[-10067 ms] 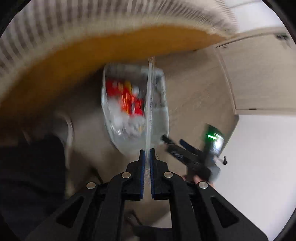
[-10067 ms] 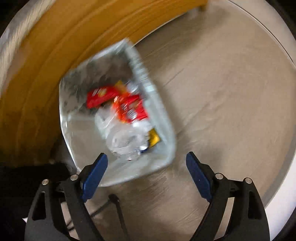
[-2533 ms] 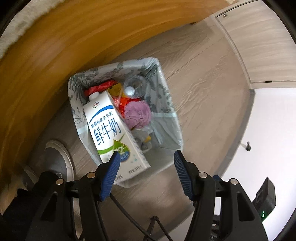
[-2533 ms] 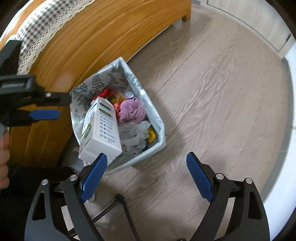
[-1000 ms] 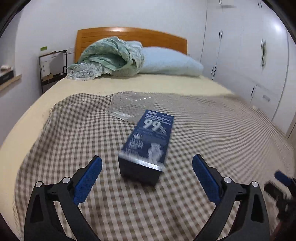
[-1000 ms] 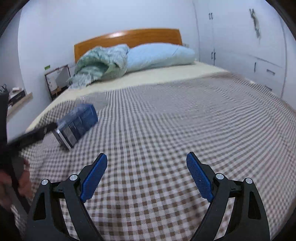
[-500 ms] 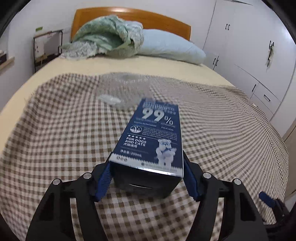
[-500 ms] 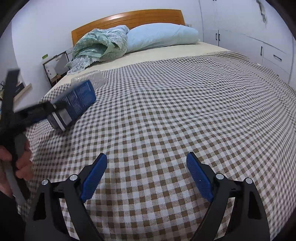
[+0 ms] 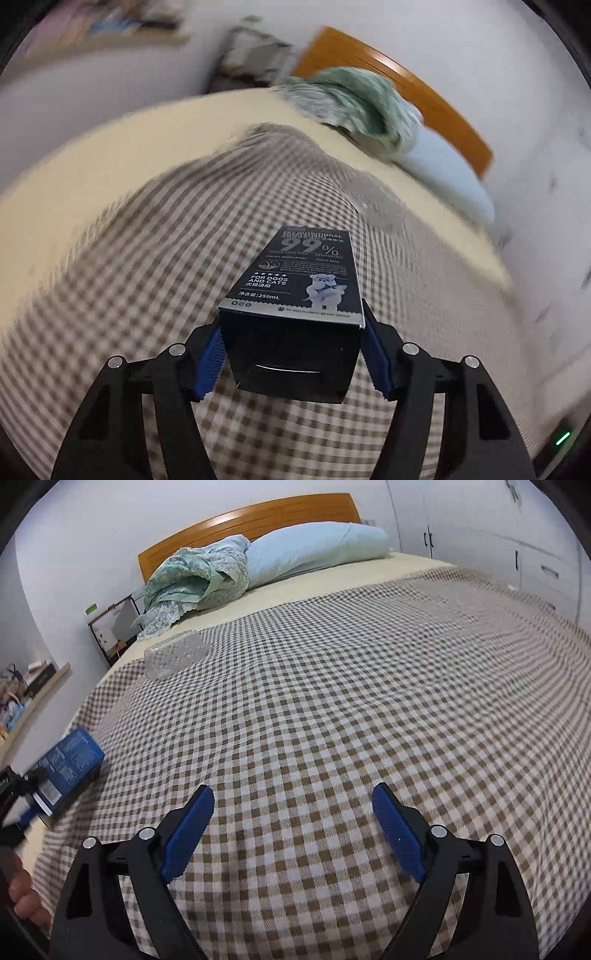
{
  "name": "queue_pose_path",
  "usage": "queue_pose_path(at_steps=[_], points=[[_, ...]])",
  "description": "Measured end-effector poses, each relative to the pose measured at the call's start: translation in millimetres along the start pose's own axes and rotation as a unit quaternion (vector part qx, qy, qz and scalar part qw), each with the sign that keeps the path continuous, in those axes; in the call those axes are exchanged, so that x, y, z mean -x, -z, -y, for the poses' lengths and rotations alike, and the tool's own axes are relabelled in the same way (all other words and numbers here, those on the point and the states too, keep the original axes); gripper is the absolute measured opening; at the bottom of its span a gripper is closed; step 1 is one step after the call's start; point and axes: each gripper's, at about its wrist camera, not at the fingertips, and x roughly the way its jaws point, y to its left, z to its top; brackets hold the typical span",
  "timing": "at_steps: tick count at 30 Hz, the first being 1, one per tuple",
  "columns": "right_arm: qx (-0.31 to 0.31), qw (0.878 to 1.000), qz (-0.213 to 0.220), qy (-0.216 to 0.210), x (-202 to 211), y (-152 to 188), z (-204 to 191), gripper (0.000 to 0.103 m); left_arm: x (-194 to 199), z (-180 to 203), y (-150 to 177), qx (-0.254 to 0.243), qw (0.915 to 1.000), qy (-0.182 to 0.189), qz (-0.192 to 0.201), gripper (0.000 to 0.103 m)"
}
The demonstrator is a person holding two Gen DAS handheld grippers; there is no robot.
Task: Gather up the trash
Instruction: 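Grasp the dark blue box with left while right grasps the clear container, then carry the blue box with left and the clear container with right to the bin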
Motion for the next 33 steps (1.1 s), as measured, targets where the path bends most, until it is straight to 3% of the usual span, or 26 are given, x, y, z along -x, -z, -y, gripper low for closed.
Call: queue_pose_path(at_steps=[2, 4, 6, 8, 10, 11, 13, 16, 19, 20, 21, 25, 28, 29, 31, 32, 33], points=[[0.005, 1.000, 0.009, 0.002, 5.6, 1.7, -0.5, 0.084, 17.1, -1.2, -6.8, 0.000, 0.9996, 0.001, 0.028, 0.062], [0.035, 0.999, 0.023, 0.033, 12.7, 4.1, -9.2, 0.084, 37.4, -6.1, -13.3, -0.006, 0.9978, 0.011, 0.066, 0.062], [0.073, 0.995, 0.035, 0.058, 18.5, 3.3, -24.3, 0.084, 40.5, -14.6, -22.7, 0.002, 0.9970, 0.006, 0.077, 0.062], [0.121, 0.990, 0.044, 0.058, 15.1, -6.2, -46.8, 0.084, 30.9, -31.4, -32.2, 0.022, 0.9982, -0.011, 0.056, 0.062], [0.208, 0.975, 0.044, 0.063, 1.9, -26.4, -84.4, 0.084, 21.8, -54.1, -35.3, 0.062, 0.9973, -0.020, 0.033, 0.062], [0.274, 0.959, 0.033, 0.068, -11.2, -40.3, -111.5, 0.084, 21.1, -61.7, -37.0, 0.076, 0.9965, -0.017, 0.032, 0.062], [0.390, 0.915, 0.034, 0.102, -37.2, -59.4, -162.6, 0.084, 21.4, -77.2, -44.2, 0.103, 0.9939, -0.008, 0.037, 0.062], [0.532, 0.833, 0.054, 0.140, -84.9, -75.5, -233.6, 0.084, 29.8, -94.7, -55.0, 0.126, 0.9902, 0.005, 0.060, 0.062], [0.651, 0.730, 0.093, 0.186, -146.6, -72.1, -280.5, 0.084, 34.3, -100.3, -53.9, 0.131, 0.9887, -0.004, 0.073, 0.062], [0.669, 0.710, 0.084, 0.203, -167.5, -72.2, -286.7, 0.084, 36.5, -103.2, -54.5, 0.132, 0.9885, -0.007, 0.074, 0.062], [0.678, 0.701, 0.073, 0.210, -187.1, -74.2, -293.6, 0.084, 35.4, -106.2, -55.7, 0.134, 0.9882, -0.009, 0.074, 0.062], [0.699, 0.689, 0.065, 0.179, -224.6, -72.4, -316.3, 0.084, 27.3, -125.2, -62.0, 0.150, 0.9868, 0.004, 0.061, 0.062], [0.718, 0.669, 0.050, 0.185, -249.6, -69.2, -324.1, 0.084, 22.8, -131.1, -63.5, 0.159, 0.9857, 0.012, 0.055, 0.062], [0.713, 0.675, 0.047, 0.187, -256.6, -73.9, -325.4, 0.084, 21.2, -129.7, -64.5, 0.157, 0.9860, 0.013, 0.054, 0.062], [0.689, 0.699, 0.034, 0.190, -267.9, -87.8, -325.0, 0.083, 16.3, -122.5, -67.1, 0.142, 0.9884, 0.009, 0.052, 0.062], [0.675, 0.715, 0.023, 0.181, -271.0, -94.5, -324.9, 0.067, 14.8, -120.1, -68.1, 0.135, 0.9894, 0.005, 0.053, 0.062], [0.661, 0.731, 0.003, 0.169, -274.2, -101.3, -323.3, 0.063, 14.8, -116.4, -68.3, 0.125, 0.9906, 0.000, 0.055, 0.062]])
